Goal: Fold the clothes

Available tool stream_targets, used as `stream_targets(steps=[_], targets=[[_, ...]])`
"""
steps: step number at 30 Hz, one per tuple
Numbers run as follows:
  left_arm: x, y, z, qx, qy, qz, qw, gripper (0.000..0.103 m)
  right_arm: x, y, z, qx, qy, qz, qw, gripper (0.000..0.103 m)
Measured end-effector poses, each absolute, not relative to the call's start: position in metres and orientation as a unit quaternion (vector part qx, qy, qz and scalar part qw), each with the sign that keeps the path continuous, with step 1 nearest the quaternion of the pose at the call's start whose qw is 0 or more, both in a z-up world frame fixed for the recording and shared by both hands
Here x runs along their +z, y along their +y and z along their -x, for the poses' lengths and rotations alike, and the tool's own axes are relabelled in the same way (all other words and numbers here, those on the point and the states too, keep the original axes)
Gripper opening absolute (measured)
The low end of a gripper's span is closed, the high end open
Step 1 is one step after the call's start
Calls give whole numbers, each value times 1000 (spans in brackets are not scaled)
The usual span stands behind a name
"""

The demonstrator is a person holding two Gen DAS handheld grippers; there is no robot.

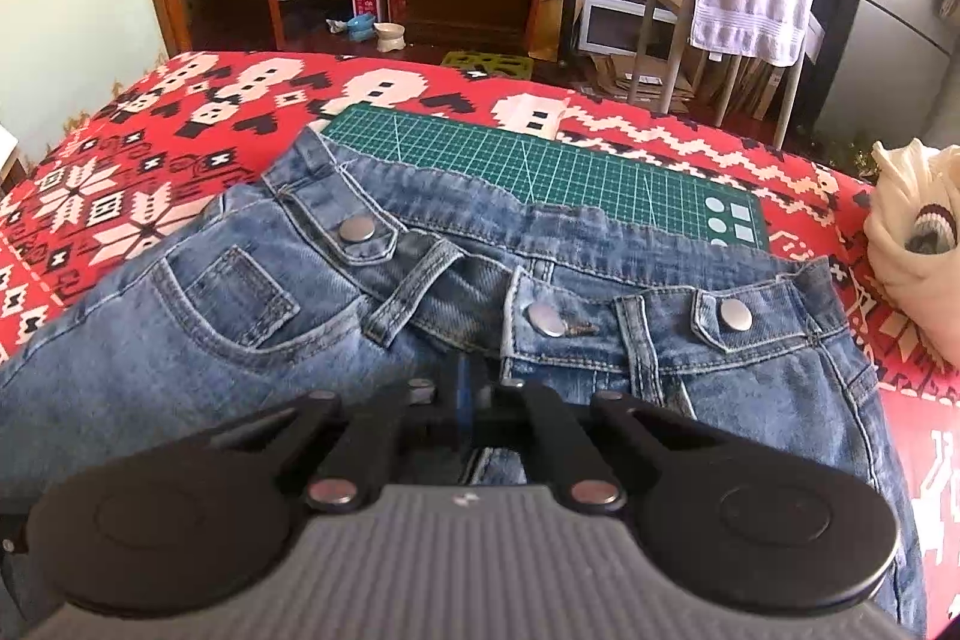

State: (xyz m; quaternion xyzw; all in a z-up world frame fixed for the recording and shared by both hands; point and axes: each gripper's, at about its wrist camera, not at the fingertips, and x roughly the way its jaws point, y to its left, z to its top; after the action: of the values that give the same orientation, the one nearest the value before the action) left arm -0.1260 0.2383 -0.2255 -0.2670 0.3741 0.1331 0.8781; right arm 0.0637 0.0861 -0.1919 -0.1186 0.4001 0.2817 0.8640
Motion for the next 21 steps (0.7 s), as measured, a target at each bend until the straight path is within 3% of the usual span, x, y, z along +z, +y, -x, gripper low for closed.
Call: stream_targets(steps=[9,21], targets=[[-228,243,130,127,368,286,876,2,-179,85,-75,292,399,88,865,4],[-229,246,133,128,362,307,871,3,-191,98,-116,273,419,69,863,0]])
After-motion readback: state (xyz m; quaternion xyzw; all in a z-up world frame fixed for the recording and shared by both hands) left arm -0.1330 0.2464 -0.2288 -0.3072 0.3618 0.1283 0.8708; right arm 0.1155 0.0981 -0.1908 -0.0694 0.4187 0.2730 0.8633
